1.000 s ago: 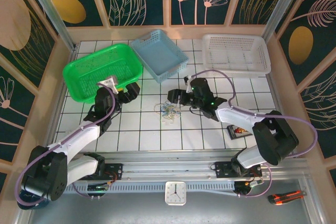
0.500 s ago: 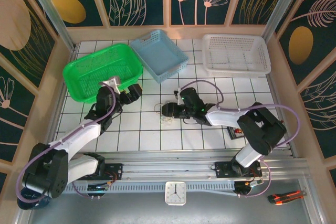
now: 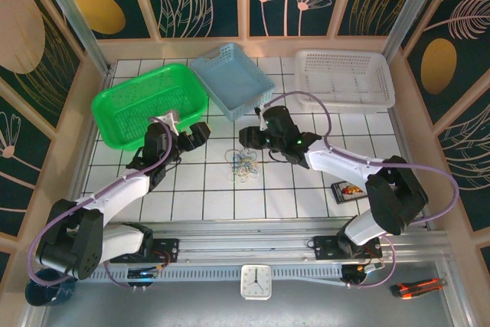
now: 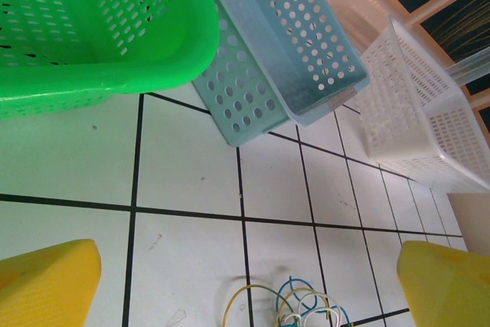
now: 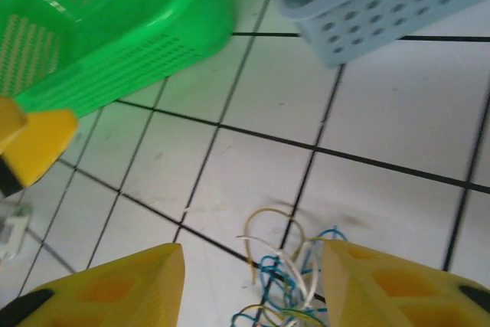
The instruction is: Untangle the cables
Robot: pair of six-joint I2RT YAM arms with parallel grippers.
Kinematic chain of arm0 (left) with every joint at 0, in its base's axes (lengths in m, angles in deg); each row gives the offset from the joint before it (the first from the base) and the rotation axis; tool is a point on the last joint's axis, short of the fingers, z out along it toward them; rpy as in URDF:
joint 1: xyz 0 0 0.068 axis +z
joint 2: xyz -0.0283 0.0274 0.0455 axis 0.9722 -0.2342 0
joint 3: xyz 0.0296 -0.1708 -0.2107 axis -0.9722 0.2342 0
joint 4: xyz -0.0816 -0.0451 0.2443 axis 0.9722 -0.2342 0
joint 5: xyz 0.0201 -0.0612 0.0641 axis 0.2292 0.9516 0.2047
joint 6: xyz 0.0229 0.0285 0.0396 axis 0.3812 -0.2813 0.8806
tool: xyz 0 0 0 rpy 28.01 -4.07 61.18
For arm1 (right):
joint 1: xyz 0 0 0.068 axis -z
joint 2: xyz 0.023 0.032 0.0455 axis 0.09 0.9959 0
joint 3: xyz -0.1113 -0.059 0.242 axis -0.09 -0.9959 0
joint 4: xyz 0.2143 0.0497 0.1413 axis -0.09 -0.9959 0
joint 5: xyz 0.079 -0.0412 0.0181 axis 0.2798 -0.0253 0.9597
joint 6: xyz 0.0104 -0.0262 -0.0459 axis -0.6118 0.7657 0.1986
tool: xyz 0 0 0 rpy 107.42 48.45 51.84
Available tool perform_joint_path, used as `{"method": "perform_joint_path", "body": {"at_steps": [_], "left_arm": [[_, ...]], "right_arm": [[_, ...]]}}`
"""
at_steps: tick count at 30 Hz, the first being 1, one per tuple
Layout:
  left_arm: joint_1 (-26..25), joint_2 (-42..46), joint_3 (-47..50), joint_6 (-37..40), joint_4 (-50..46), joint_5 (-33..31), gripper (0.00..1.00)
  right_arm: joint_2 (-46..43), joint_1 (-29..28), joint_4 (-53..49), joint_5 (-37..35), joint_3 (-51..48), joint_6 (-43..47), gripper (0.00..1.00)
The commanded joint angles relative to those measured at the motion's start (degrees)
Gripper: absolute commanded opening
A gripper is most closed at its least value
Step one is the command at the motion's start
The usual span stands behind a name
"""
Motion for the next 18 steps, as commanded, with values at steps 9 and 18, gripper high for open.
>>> {"method": "perform_joint_path", "body": {"at_steps": [9,18], "left_arm": [[-0.4,-0.1,-1.1,-0.6,0.2,1.0,0.99],[-0.3,-0.2,-1.2,-0.9,0.8,1.1,0.99]], "right_arm": [[8.2,-4.5,-11.2,-9.9,6.1,12.3,0.45],[11.6,-6.9,-10.8,-11.0,6.6,13.5,0.49]]}}
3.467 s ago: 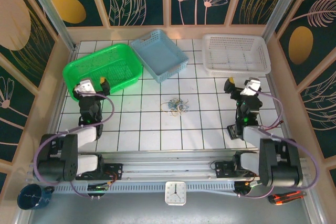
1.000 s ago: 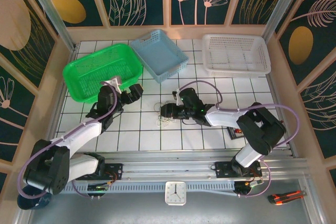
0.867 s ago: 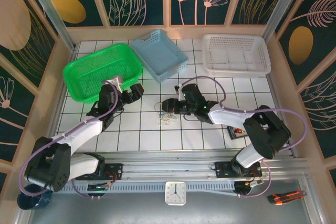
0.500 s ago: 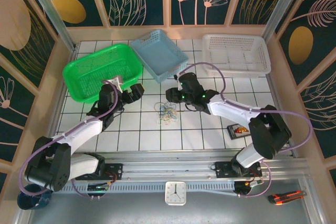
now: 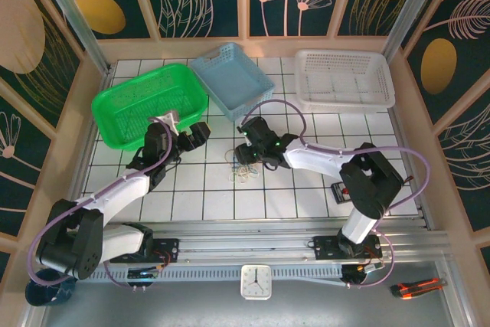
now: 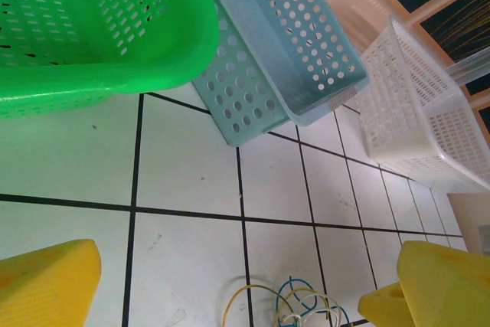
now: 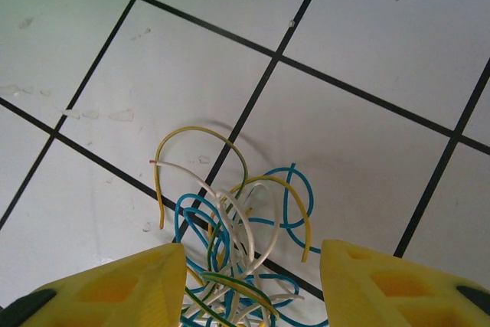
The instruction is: Untangle the cables
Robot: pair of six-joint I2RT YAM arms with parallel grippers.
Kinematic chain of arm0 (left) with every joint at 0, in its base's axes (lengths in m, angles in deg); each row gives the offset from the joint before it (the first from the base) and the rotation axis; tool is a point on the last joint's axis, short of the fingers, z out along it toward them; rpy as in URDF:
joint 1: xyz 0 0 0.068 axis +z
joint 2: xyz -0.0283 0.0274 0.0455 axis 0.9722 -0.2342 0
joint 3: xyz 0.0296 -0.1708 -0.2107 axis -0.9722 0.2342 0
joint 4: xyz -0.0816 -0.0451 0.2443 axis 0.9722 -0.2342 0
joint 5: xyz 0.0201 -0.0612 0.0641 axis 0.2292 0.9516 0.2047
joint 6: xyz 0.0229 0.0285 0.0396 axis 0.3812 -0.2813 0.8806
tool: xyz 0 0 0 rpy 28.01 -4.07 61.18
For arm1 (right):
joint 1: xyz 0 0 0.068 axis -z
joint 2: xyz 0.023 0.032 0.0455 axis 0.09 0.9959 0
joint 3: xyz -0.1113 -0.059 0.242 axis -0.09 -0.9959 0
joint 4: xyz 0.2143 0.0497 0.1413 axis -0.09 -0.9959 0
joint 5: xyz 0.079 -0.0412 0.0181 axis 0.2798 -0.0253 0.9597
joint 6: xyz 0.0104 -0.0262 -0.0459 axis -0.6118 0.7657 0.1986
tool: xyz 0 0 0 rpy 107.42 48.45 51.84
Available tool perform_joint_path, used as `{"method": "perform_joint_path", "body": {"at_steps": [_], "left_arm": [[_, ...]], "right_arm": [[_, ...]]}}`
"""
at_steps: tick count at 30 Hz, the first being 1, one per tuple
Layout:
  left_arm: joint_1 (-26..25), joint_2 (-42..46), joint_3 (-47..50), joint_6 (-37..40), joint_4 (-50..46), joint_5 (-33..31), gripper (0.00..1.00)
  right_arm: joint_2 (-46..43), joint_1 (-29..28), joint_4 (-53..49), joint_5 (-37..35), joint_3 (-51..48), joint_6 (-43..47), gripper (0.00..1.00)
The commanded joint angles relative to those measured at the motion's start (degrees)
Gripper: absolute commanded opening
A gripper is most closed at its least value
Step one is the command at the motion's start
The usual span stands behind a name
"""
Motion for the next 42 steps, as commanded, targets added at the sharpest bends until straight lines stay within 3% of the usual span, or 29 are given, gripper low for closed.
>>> {"method": "perform_joint_path", "body": {"at_steps": [1,8,18,28,42], "left_arm": [[-0.3,-0.3,-1.3,-0.9,0.9,1.1,0.99],[-0.3,-0.5,-1.2,-1.6,1.7,1.5,0.99],[-0.3,-0.5,-0.9,-1.7,1.9,1.5,0.99],[-0.3,-0.8,-1.2,-2.0,2.2,1.7,0.99],[-0.3,-0.9,-1.5,-2.2,2.4,1.9,0.99]], "right_arm": [[1.4,-0.6,-0.9,-2.3,1.7,1.5,0.49],[1.3,-0.6,-1.1,-4.0,1.6,1.5,0.49],[-4.1,-2.8,-1.8,-4.2,0.0,0.1,0.56],[-1.2,-3.3,-2.2,-7.7,1.1,1.2,0.57],[0.7,-3.1,-1.5,-8.3,1.5,1.9,0.5]]}}
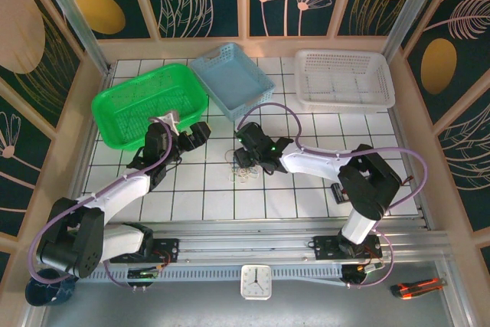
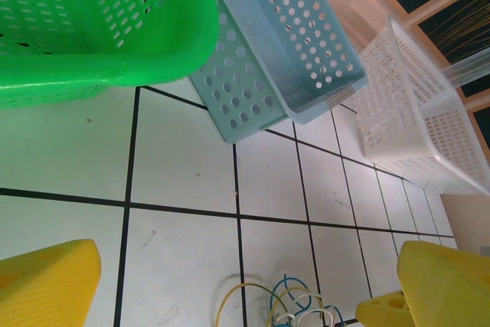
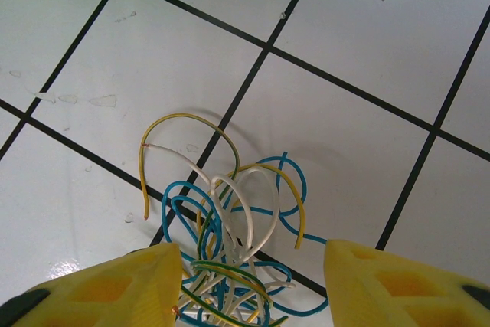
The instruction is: Untangle the cables
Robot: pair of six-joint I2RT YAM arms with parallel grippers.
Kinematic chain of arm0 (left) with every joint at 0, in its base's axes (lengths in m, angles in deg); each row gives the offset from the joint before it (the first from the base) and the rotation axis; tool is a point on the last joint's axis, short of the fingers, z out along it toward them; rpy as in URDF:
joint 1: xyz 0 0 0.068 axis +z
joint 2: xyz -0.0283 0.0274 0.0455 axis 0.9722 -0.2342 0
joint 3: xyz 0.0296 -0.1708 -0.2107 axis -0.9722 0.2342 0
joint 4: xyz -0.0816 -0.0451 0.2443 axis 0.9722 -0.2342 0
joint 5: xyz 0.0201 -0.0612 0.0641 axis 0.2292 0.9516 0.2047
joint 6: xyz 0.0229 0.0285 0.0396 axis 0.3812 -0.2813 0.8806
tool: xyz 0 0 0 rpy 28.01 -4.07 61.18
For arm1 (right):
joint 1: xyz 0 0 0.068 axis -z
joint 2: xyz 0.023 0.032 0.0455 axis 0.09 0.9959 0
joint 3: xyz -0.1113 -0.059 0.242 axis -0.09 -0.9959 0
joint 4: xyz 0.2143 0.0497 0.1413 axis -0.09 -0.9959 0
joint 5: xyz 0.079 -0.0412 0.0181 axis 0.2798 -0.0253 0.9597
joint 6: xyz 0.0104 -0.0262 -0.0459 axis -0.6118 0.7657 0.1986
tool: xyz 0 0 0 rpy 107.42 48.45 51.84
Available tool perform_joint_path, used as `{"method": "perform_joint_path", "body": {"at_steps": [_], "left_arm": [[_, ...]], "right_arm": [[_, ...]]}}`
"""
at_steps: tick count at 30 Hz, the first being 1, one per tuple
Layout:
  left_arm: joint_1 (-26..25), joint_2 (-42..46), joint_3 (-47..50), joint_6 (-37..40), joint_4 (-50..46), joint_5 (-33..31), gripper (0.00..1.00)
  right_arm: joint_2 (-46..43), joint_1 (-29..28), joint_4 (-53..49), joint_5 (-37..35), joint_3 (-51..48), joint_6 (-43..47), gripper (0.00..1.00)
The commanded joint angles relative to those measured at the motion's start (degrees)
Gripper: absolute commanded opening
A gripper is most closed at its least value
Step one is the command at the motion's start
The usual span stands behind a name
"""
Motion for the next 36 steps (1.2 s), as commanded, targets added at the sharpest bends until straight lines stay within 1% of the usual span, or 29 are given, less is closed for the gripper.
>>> {"method": "perform_joint_path", "body": {"at_steps": [1,4,5,9,10,14,16,18,20,24,27,31,36], "left_arm": [[-0.4,-0.4,-1.4,-0.8,2.0,1.3,0.99],[-0.4,-0.5,-1.3,-0.8,2.2,1.4,0.99],[-0.3,-0.5,-1.2,-0.8,2.3,1.4,0.99],[-0.3,-0.7,-1.2,-0.8,2.5,1.5,0.99],[-0.3,-0.7,-1.3,-0.7,2.5,1.5,0.99],[-0.3,-0.8,-1.7,0.6,2.6,2.7,0.99],[-0.3,-1.3,-2.2,2.8,4.2,6.5,0.98],[-0.3,-2.5,-3.0,3.8,4.9,10.9,0.96],[-1.1,-3.5,-3.7,4.3,4.8,12.2,0.95],[-4.5,-4.8,-4.2,6.2,6.0,11.4,0.96],[-7.9,-6.8,-4.6,7.7,7.6,9.4,0.97],[-12.1,-9.8,-4.6,11.5,10.4,5.1,0.97],[-15.1,-13.8,-5.0,16.9,13.8,0.4,0.97]], "right_arm": [[0.7,0.1,-0.2,-1.5,1.4,0.8,0.48],[0.6,0.4,0.0,-1.5,1.2,0.8,0.41],[0.6,0.5,0.0,-1.6,1.2,0.9,0.35],[-0.1,1.3,-0.3,-1.7,1.3,1.5,0.05],[-0.5,1.6,-0.4,-1.6,1.2,1.6,0.0],[-3.3,3.5,-0.4,-0.3,1.2,1.5,0.0],[-5.1,5.0,-0.1,1.3,1.1,1.1,0.0],[-7.4,7.0,0.7,4.4,0.8,0.2,0.0],[-9.4,9.0,1.7,7.9,0.4,-0.9,0.0],[-12.5,12.9,3.7,14.4,-0.4,-3.4,0.0],[-13.8,14.5,4.9,17.6,-1.0,-5.1,0.0],[-14.2,15.2,6.1,20.1,-1.5,-6.7,0.0],[-14.5,15.1,7.8,22.4,-2.9,-8.7,0.0]]}}
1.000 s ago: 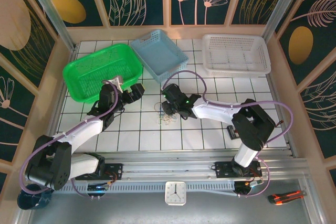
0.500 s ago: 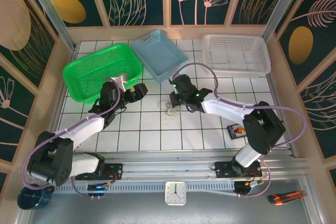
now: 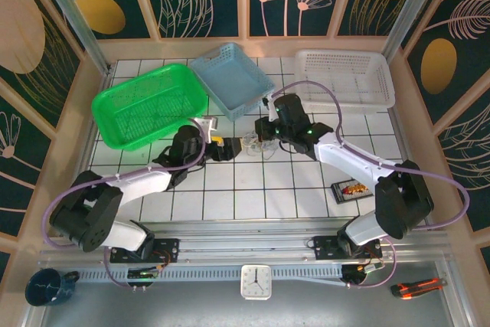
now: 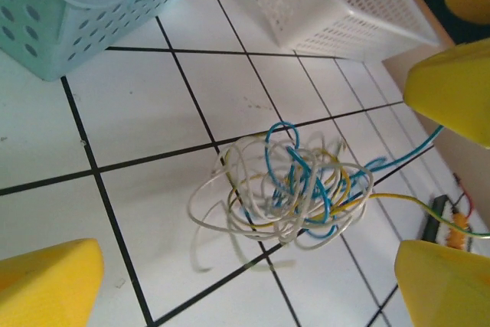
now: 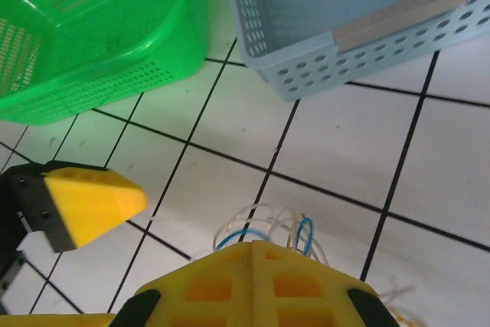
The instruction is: Untangle the cables
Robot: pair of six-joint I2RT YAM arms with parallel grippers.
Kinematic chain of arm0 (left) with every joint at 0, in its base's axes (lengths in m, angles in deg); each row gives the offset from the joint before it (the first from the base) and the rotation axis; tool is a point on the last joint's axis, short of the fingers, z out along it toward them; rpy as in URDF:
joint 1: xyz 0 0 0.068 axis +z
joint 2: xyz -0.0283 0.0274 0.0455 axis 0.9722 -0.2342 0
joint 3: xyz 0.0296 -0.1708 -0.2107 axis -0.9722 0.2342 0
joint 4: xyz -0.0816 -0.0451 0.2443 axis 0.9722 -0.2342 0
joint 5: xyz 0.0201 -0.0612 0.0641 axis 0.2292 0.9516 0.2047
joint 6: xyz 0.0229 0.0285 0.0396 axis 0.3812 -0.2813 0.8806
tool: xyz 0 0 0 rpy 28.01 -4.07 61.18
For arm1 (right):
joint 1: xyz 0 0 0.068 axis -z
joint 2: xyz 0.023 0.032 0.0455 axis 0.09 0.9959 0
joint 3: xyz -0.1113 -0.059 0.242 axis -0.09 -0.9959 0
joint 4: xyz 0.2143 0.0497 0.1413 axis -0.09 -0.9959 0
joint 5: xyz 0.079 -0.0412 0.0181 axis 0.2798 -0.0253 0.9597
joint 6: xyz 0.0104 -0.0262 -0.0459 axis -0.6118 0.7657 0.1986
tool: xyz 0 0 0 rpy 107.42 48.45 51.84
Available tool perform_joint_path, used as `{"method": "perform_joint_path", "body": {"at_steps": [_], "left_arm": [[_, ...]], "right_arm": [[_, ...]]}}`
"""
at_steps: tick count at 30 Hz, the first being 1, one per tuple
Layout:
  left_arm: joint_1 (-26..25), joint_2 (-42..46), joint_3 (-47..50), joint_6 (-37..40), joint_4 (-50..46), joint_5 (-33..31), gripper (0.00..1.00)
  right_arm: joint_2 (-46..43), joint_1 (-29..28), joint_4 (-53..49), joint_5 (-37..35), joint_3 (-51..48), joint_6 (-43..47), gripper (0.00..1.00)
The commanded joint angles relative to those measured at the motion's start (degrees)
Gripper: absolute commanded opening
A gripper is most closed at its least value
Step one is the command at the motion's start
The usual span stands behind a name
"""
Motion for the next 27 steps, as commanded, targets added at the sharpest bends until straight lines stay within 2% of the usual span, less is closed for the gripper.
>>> {"method": "perform_joint_path", "body": {"at_steps": [1,9,19,27], "left_arm": [[-1.4,-2.0,-1.8,6.1,4.9,-4.7,0.97],[-2.7,-2.7,-0.9,9.7,9.9,-6.3,0.96],[-4.5,-3.2,2.1,12.6,13.6,-3.9,0.96],[-7.9,-8.0,0.5,14.2,16.0,-4.5,0.96]], "right_arm": [[-1.5,0.3,3.1,3.5,-1.7,-2.8,0.0],[-2.0,0.0,6.8,6.4,-5.2,-6.2,0.0],[-2.9,-0.2,7.0,7.1,-5.3,-7.0,0.0],[-4.1,-0.7,7.4,7.5,-5.4,-8.1,0.0]]}}
